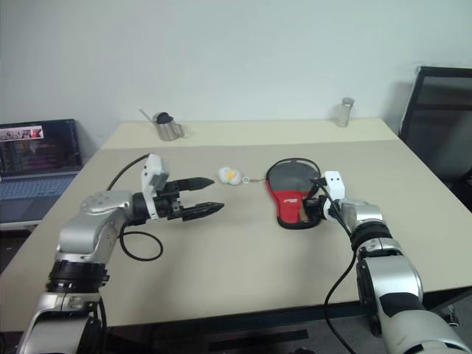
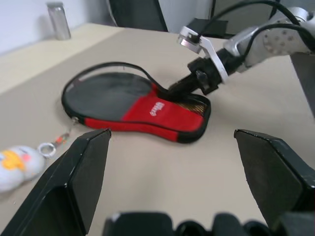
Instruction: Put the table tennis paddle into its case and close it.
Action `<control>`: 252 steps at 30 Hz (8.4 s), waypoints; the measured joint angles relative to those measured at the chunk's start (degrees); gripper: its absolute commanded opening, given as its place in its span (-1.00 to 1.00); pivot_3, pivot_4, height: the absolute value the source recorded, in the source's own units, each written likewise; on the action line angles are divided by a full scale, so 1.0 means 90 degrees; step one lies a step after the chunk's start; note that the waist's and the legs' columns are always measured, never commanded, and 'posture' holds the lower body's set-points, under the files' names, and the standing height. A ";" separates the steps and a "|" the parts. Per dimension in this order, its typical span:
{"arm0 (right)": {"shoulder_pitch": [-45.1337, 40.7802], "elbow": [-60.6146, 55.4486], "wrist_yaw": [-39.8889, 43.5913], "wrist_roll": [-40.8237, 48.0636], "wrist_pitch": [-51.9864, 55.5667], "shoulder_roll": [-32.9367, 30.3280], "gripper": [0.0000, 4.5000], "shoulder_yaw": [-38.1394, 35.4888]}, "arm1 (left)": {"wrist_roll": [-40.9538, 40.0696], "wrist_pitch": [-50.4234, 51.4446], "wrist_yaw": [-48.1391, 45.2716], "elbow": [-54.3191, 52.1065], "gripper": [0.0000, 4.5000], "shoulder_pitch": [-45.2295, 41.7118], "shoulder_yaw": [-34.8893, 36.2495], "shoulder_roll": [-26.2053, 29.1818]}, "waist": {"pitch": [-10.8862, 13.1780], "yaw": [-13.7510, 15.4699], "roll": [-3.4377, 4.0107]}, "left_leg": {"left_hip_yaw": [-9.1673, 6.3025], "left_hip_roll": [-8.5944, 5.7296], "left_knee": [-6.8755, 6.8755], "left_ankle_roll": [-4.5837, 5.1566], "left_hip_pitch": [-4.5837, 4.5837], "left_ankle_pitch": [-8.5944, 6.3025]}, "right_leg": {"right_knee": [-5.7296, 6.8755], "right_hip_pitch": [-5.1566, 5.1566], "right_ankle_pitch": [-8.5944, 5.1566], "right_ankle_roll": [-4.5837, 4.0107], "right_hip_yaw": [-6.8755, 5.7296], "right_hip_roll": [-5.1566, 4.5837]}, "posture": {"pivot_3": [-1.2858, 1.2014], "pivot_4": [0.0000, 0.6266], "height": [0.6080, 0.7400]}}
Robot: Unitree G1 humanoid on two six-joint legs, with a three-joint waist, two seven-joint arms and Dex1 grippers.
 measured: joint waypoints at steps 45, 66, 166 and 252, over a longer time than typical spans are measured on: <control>0.5072 -1.0775 -0.2585 0.1958 0.7131 0.2400 -0.99 -0.0517 | -0.1142 0.0772 -0.0982 -0.1980 0.96 0.2153 0.0229 0.1557 | 0.0000 0.0084 0.0000 | -0.0003 0.0049 -0.0028 -0.0034 -0.0007 -0.0022 | -0.0041 -0.0017 -0.0043 -0.0022 -0.0016 0.0018 | 0.03 -0.52 1.00; 0.4477 -1.1818 -0.2748 0.3672 0.7139 0.1582 0.99 -0.1116 | -0.1277 0.0987 -0.0322 -0.2122 0.96 0.2190 0.0315 0.1404 | -0.0001 0.0083 -0.0002 | -0.0009 0.0051 -0.0047 -0.0034 -0.0006 -0.0021 | -0.0049 -0.0018 -0.0053 -0.0038 -0.0027 0.0019 | 0.03 -0.52 1.00; 0.3347 -0.6963 -0.1298 -0.0297 0.1881 0.0952 1.00 0.2444 | 0.4255 -0.3395 0.3889 0.7718 -0.91 -0.4062 -0.1342 -0.2820 | -0.0035 0.0248 -0.0051 | 0.0002 0.0071 0.0018 -0.0032 -0.0027 -0.0021 | -0.0046 -0.0011 0.0007 0.0005 -0.0027 0.0089 | 0.03 -0.52 1.00; 0.2481 -0.6627 -0.0540 0.0719 0.2639 -0.0195 1.00 0.0506 | 0.2082 -0.3686 0.0392 0.4095 0.98 -0.1126 0.0050 -0.0931 | -0.0054 0.0209 -0.0060 | 0.0019 0.0078 0.0014 -0.0032 -0.0019 -0.0021 | -0.0036 -0.0020 0.0023 -0.0032 0.0008 0.0089 | 0.03 -0.52 1.00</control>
